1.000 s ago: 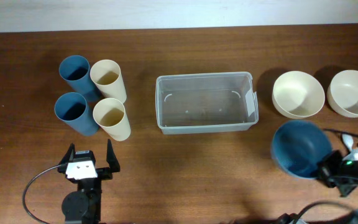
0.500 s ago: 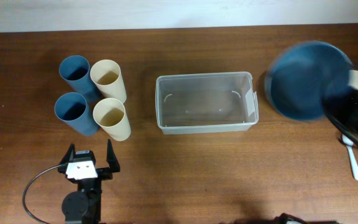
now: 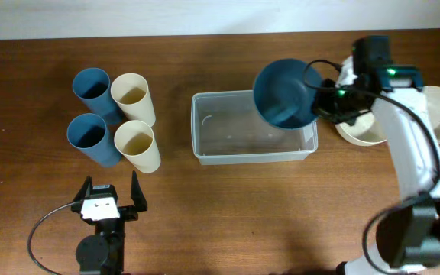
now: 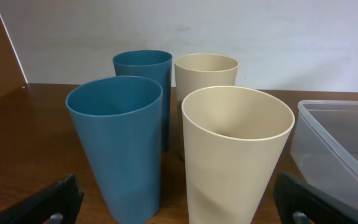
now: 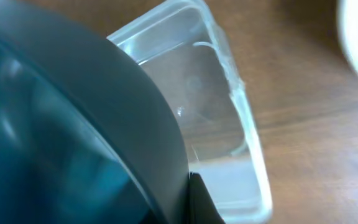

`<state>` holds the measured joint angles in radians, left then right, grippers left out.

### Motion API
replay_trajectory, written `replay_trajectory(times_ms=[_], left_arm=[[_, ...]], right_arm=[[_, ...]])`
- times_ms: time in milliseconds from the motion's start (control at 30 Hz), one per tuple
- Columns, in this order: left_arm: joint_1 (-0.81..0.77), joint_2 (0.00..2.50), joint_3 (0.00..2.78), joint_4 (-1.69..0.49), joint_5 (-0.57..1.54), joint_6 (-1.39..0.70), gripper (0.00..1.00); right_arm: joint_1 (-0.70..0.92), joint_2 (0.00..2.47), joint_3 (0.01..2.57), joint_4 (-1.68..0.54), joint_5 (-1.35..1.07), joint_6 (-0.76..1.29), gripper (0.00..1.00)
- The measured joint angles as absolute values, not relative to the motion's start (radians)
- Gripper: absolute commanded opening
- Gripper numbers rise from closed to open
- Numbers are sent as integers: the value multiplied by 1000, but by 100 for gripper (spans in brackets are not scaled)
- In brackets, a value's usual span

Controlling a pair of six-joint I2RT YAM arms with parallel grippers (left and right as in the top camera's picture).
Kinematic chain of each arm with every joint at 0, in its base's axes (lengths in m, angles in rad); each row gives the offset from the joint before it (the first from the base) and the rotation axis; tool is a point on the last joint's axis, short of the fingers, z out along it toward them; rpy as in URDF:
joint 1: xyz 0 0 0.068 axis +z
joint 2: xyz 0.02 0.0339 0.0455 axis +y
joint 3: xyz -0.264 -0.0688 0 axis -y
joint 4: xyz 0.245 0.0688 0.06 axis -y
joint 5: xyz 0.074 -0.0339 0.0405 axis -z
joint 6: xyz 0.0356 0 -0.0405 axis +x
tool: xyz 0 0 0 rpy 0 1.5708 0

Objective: Pack container
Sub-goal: 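Lift the blue bowl and lower it into the clear container, then release the blue bowl and move the right gripper to a beige bowl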

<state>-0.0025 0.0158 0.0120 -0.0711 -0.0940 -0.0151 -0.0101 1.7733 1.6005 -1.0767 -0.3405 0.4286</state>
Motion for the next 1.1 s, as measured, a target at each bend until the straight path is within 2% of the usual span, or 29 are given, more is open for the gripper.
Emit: replay_trajectory(times_ms=[333,567,733,833,967,1100], left_arm=[[-2,16,12,-71,-94,-15,100],[-2,16,12,-71,-94,-15,100],[-2,16,12,-71,-94,-15,100],[-2,16,12,-71,-94,-15,100],[-2,16,12,-71,-94,-15,100],[-2,16,12,-71,-94,-15,100]], right_arm=[[26,1871,1600,-1061,-339,414,4],[28,1931,1600,-1061,-310,395,8],[32,1944,1600,-1061,-303,383,19],[34,1950,1600,-1061,-303,379,31],[34,1950,1600,-1060,-300,382,35],[34,1950,1600,-1060,-304,381,35]])
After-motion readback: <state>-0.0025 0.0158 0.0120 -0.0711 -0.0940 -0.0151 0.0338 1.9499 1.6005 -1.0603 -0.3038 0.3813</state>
